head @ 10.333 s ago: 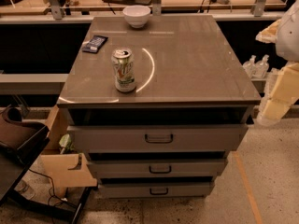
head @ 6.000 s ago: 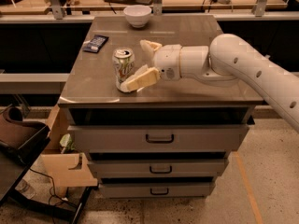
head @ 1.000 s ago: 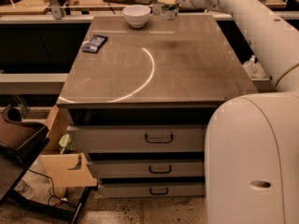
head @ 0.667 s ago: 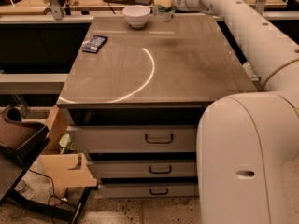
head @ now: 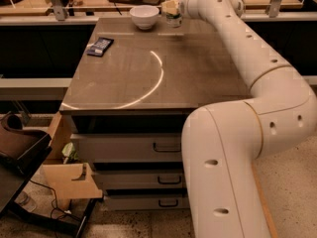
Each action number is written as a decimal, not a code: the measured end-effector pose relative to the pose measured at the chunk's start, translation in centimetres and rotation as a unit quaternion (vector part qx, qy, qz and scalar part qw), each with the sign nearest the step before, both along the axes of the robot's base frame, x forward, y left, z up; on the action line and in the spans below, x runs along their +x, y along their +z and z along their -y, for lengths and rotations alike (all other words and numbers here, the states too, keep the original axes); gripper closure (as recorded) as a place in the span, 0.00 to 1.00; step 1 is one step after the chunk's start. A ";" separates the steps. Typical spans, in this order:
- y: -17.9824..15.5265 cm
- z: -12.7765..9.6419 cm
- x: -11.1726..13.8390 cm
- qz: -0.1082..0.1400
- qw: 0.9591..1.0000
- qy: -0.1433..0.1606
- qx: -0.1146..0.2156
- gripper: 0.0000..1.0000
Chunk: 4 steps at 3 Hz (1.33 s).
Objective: Move 7up can near white bowl
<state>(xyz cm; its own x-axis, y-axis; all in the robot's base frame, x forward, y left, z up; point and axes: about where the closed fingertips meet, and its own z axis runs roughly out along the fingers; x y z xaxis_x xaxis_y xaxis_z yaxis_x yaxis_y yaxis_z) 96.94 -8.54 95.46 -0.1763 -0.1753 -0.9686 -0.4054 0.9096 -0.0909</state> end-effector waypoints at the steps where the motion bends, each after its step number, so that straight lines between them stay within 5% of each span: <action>1: -1.9 0.0 1.8 -0.002 1.000 -0.018 -0.022 1.00; 3: -4.1 -1.2 3.6 -0.004 1.000 -0.023 -0.004 1.00; 4: -4.3 -1.4 3.6 -0.005 1.000 -0.022 -0.004 0.82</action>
Offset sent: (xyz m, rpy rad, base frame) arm 0.0650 0.0050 -0.0354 -0.0429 0.0116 -0.0543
